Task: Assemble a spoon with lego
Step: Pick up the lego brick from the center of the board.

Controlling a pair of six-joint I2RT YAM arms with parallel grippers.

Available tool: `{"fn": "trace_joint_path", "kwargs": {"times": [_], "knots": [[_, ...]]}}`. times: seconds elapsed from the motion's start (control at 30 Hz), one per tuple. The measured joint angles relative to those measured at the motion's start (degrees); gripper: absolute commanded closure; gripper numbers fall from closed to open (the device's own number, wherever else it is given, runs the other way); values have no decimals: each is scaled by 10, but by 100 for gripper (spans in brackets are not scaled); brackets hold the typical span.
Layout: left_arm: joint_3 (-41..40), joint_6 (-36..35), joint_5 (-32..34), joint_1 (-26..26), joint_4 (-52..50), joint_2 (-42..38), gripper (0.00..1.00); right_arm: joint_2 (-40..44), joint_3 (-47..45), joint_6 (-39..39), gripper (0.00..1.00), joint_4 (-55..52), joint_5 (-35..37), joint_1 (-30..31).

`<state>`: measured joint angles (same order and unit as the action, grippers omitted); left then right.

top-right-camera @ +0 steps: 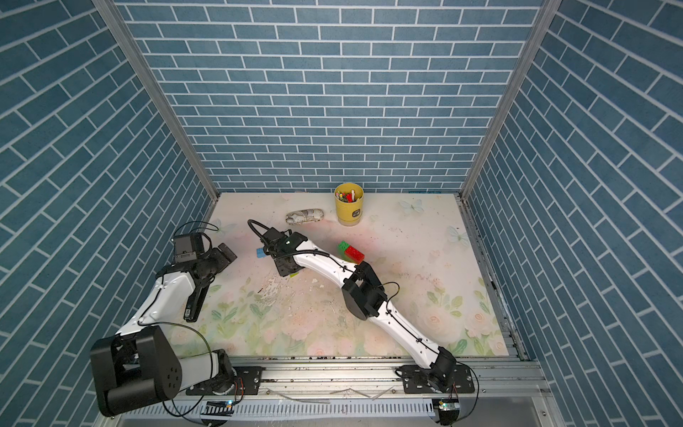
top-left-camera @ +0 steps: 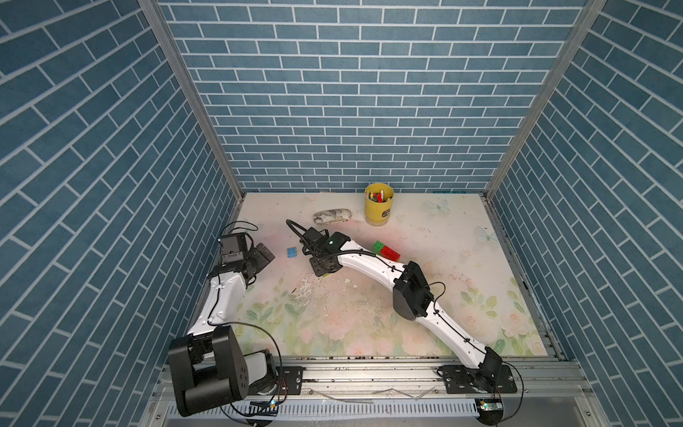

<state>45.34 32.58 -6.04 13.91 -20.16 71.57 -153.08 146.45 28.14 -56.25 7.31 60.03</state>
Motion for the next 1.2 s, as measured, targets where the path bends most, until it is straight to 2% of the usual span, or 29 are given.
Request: {"fn": "trace_joint_path", "kwargs": {"times": [0.37,0.47,0.77,0.87,1.0,1.1,1.2], "knots": [[0,0,0,0,0,0,4,0,0,-14,64,7,-4,-1],[0,0,0,0,0,0,4,0,0,-17,70,10,-7,-1],[0,-4,-16,-5,-2,-3,4,19,-26,-37,77,14,-14,-1],[0,-7,-22,-15,-9,-20,4,76,-93,-56,78,24,-26,-3],[0,-14,-34,-38,-21,-51,4,203,-177,-93,79,34,-70,-18],[0,-17,-45,-70,-25,-73,4,310,-211,-142,79,30,-120,-54],[-2,-18,-57,-111,-19,-98,4,418,-244,-211,79,20,-158,-115]]}}
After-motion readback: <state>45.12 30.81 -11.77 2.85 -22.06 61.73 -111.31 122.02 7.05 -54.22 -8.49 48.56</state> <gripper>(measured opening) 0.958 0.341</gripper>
